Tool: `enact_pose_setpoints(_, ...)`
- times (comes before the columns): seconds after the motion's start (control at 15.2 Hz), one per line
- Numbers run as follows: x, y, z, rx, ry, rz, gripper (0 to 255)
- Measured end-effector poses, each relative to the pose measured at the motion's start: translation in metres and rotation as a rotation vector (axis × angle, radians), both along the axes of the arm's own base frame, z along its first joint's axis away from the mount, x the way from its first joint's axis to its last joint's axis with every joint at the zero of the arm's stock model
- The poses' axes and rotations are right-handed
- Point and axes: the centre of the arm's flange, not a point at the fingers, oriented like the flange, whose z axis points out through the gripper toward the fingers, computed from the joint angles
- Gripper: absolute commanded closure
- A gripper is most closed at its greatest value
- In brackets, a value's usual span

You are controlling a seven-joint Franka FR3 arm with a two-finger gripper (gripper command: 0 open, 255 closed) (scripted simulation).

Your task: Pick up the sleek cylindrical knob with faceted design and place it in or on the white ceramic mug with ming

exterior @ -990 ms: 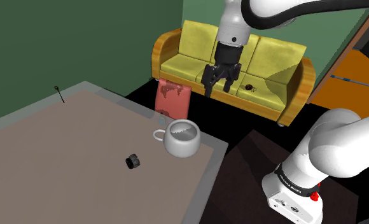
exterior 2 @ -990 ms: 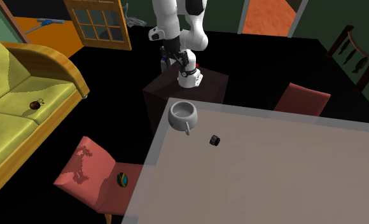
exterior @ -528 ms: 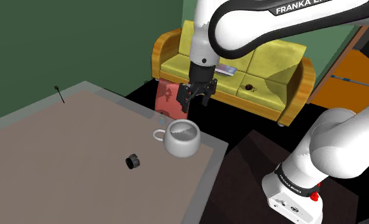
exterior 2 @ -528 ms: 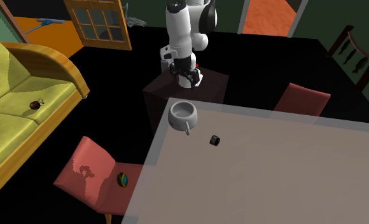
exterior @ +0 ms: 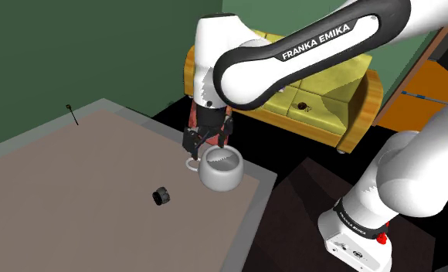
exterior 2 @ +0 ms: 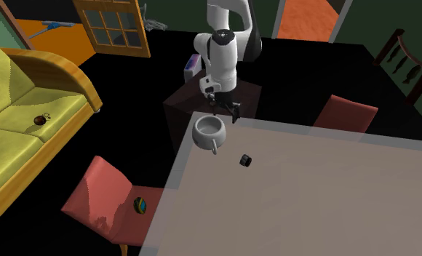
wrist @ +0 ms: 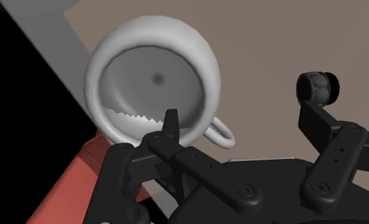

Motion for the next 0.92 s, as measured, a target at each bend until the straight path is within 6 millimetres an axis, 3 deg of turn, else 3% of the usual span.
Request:
enact_pose_setpoints(0.66,0.038,0.109,-0.080,-0.026,-0.013,0.049,0)
enact_pose_setpoints(0.92,0.052,0.141,-0.109,-0.037,-0.017,0.065,0)
